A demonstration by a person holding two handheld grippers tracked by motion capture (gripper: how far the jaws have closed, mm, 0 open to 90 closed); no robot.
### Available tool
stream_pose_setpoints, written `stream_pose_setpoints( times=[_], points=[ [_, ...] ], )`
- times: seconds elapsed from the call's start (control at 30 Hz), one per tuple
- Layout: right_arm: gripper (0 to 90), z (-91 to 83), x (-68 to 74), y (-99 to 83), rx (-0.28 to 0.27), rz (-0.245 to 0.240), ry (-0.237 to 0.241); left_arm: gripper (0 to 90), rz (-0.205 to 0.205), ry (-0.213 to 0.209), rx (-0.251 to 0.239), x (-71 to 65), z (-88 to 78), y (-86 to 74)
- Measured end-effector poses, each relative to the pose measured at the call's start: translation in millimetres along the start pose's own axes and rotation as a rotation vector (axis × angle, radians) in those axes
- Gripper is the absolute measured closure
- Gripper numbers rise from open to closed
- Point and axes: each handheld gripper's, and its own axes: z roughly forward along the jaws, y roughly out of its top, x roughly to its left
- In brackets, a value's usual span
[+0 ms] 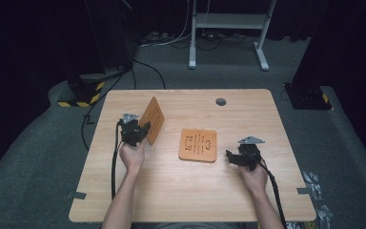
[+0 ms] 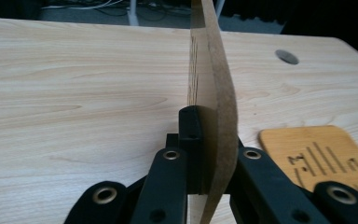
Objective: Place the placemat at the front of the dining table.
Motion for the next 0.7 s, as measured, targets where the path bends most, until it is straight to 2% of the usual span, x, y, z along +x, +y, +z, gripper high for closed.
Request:
stream_pose_setpoints(
  times=[0.3, 0.37, 0.7],
  points=[
    [28.8, 0.0, 0.0, 0.0, 0.000, 0.001, 0.000, 86.2, -0.012, 0.025, -0.003, 3.2, 5.8, -1.4],
    [28.8, 0.0, 0.0, 0.0, 0.000, 0.000, 0.000, 86.2, 0.000, 0.037, 0.010, 3.8, 8.0, -2.2],
    [28.8, 0.0, 0.1, 0.0, 0.000, 0.001, 0.000, 86.2, -0.014, 0.039, 0.003, 4.8, 9.4, -3.2]
  ],
)
